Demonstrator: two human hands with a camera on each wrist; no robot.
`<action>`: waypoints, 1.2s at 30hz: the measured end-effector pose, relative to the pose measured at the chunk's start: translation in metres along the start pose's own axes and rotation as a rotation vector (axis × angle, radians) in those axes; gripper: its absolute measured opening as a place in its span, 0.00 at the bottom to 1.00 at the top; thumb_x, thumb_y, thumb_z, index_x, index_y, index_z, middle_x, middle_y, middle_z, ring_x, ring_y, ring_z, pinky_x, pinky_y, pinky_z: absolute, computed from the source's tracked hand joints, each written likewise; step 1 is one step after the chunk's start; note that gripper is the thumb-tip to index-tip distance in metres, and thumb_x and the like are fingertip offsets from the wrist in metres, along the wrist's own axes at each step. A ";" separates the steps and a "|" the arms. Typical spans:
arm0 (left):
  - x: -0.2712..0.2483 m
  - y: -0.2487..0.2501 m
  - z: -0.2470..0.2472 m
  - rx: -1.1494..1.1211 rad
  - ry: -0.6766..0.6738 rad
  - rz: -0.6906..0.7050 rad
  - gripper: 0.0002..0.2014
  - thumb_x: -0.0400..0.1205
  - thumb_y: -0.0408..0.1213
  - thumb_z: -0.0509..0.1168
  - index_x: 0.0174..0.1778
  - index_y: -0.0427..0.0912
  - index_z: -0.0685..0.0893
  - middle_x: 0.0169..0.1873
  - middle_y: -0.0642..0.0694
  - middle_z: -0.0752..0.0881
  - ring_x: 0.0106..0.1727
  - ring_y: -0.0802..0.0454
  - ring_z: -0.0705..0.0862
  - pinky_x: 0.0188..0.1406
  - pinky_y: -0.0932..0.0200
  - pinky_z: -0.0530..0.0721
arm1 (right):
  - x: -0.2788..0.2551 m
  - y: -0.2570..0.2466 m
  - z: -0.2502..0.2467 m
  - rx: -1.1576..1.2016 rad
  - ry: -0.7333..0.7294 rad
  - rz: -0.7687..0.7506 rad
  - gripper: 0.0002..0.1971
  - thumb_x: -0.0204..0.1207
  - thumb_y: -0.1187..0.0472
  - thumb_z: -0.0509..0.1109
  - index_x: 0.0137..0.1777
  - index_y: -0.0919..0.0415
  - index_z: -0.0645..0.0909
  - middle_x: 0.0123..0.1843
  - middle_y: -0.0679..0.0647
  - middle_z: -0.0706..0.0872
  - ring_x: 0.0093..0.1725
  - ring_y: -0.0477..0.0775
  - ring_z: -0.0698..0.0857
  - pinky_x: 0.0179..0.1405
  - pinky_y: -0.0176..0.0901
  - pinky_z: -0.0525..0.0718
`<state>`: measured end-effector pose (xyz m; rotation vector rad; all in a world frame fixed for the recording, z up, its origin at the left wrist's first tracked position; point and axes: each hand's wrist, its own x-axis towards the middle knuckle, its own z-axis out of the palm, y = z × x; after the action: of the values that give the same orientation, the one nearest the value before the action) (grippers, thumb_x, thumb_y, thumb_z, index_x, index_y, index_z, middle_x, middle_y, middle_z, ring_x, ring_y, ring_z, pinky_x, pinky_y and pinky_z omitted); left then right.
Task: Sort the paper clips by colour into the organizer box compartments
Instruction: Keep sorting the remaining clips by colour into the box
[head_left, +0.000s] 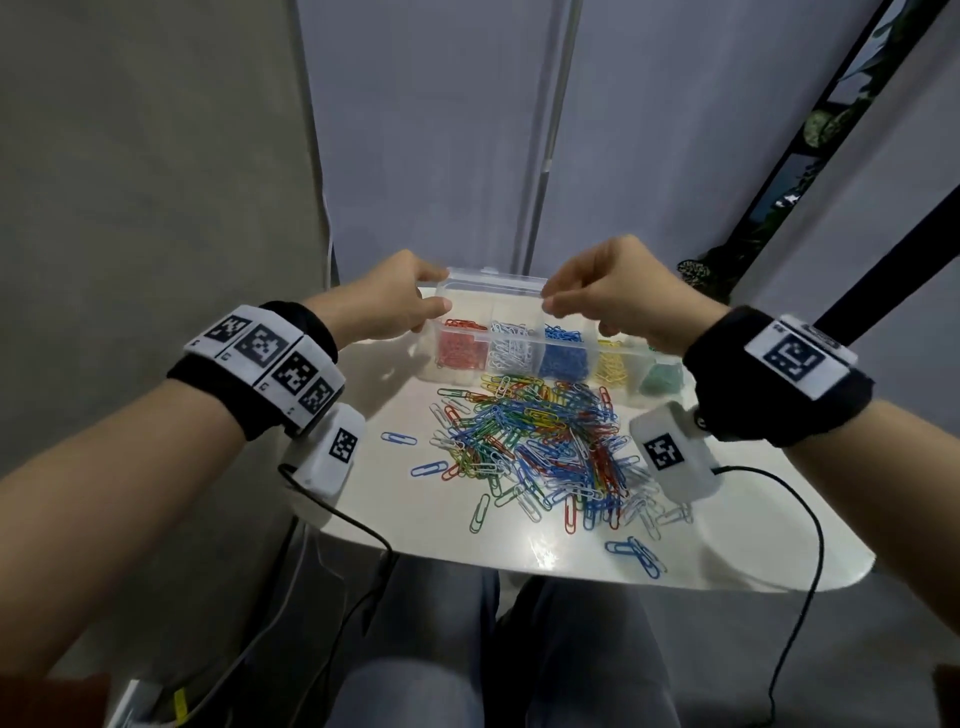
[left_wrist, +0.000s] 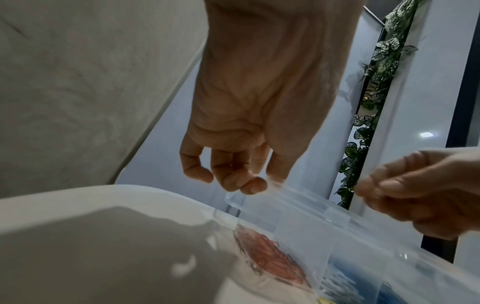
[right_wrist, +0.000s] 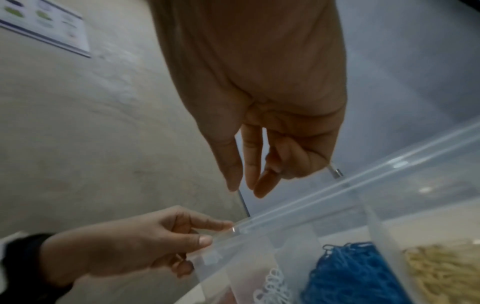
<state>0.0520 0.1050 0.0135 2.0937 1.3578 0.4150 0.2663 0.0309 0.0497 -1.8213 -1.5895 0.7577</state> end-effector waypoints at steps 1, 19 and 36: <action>0.002 -0.002 0.000 -0.008 -0.001 -0.005 0.26 0.86 0.39 0.64 0.80 0.40 0.69 0.39 0.41 0.87 0.15 0.63 0.71 0.18 0.74 0.67 | -0.006 0.001 0.000 -0.076 -0.024 -0.046 0.03 0.71 0.66 0.79 0.43 0.62 0.89 0.26 0.47 0.83 0.19 0.39 0.74 0.18 0.29 0.70; 0.005 -0.004 0.001 0.022 0.004 -0.034 0.26 0.85 0.41 0.65 0.80 0.42 0.70 0.27 0.46 0.81 0.22 0.57 0.71 0.25 0.61 0.70 | -0.038 0.040 0.040 -0.747 -0.223 -0.144 0.06 0.72 0.59 0.77 0.43 0.62 0.89 0.42 0.58 0.90 0.43 0.58 0.86 0.42 0.48 0.85; 0.005 -0.005 0.001 0.027 0.004 -0.021 0.26 0.85 0.40 0.65 0.80 0.42 0.70 0.26 0.47 0.81 0.20 0.60 0.72 0.19 0.68 0.69 | -0.040 0.027 0.004 0.146 -0.178 0.178 0.05 0.67 0.69 0.80 0.36 0.71 0.88 0.25 0.55 0.85 0.22 0.45 0.74 0.17 0.33 0.72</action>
<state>0.0507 0.1111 0.0092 2.0994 1.3935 0.3946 0.2761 -0.0117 0.0285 -1.8477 -1.4496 1.1149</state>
